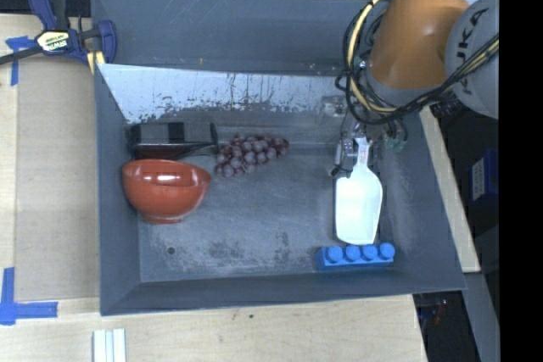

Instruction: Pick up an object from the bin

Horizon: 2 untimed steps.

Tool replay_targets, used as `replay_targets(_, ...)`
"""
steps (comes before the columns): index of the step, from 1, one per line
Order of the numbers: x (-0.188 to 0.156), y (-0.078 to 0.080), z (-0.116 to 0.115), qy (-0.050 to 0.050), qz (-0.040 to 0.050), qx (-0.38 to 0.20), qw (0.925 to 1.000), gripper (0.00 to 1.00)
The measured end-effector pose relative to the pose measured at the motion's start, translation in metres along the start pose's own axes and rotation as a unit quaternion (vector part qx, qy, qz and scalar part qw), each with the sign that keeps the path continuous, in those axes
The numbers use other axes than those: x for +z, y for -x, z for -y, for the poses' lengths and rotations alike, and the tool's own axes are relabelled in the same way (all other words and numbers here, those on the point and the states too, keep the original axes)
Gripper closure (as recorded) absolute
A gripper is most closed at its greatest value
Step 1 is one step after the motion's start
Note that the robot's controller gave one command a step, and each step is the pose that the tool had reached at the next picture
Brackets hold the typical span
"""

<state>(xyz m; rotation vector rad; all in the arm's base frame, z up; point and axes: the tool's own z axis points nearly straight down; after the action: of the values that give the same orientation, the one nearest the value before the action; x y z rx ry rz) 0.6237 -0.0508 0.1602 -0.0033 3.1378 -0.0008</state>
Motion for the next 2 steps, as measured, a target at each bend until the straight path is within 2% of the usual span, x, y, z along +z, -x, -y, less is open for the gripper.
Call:
replay_targets(1,0.000,0.000,0.000,0.000,0.0000,0.000,1.0000,0.00)
replay_targets(2,0.022,-0.060,0.012,0.000,0.0002,-0.049,0.9988,0.00)
